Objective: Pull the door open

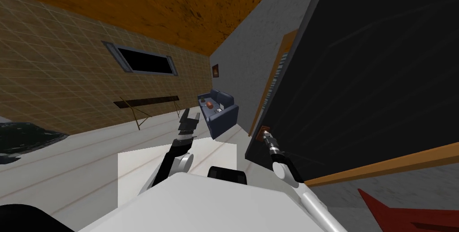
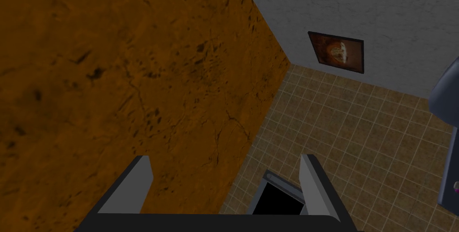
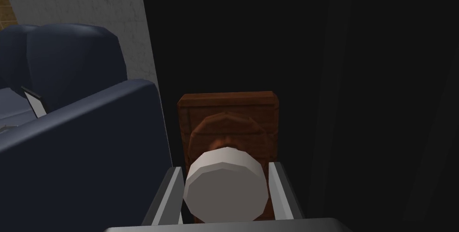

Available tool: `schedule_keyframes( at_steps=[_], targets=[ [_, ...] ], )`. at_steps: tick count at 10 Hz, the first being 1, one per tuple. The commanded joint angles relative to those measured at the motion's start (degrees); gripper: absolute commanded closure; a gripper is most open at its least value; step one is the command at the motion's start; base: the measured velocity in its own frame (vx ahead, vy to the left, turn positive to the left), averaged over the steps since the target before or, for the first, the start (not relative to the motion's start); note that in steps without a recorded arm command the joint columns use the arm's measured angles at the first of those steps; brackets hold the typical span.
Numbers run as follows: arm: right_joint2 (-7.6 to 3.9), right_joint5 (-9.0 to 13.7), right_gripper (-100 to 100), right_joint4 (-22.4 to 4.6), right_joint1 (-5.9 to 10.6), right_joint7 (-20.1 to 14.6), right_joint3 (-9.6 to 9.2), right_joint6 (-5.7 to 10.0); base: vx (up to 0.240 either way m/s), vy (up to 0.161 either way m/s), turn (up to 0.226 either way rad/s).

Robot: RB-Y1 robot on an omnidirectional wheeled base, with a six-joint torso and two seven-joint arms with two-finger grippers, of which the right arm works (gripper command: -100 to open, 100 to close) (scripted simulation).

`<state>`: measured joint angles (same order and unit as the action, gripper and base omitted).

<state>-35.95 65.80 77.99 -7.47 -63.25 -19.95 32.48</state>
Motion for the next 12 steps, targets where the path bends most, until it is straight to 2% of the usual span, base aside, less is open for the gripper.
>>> schedule_keyframes(
  at_steps=[1, 6, 7, 8, 10, 12],
  targets=[
    [-0.73, -0.3, 100, 0.3, -0.49, -0.9, -1.06, 0.40, -0.219, -0.060, 0.107],
    [-3.32, -0.9, 100, 1.8, -1.87, -3.3, -3.37, 1.91, -0.211, -0.067, 0.133],
    [-3.12, -0.7, 100, 1.7, -1.63, -3.0, -2.98, 1.62, -0.095, -0.027, 0.039],
    [-4.69, -1.9, 100, 2.6, -3.03, -4.5, -4.61, 3.16, -0.039, -0.003, -0.042],
    [-6.83, -3.3, 100, 3.9, -4.74, -6.4, -6.45, 5.34, -0.033, -0.004, -0.052],
    [-9.45, -5.0, 100, 5.4, -6.83, -8.7, -8.71, 8.00, -0.025, -0.016, -0.061]
  ],
)
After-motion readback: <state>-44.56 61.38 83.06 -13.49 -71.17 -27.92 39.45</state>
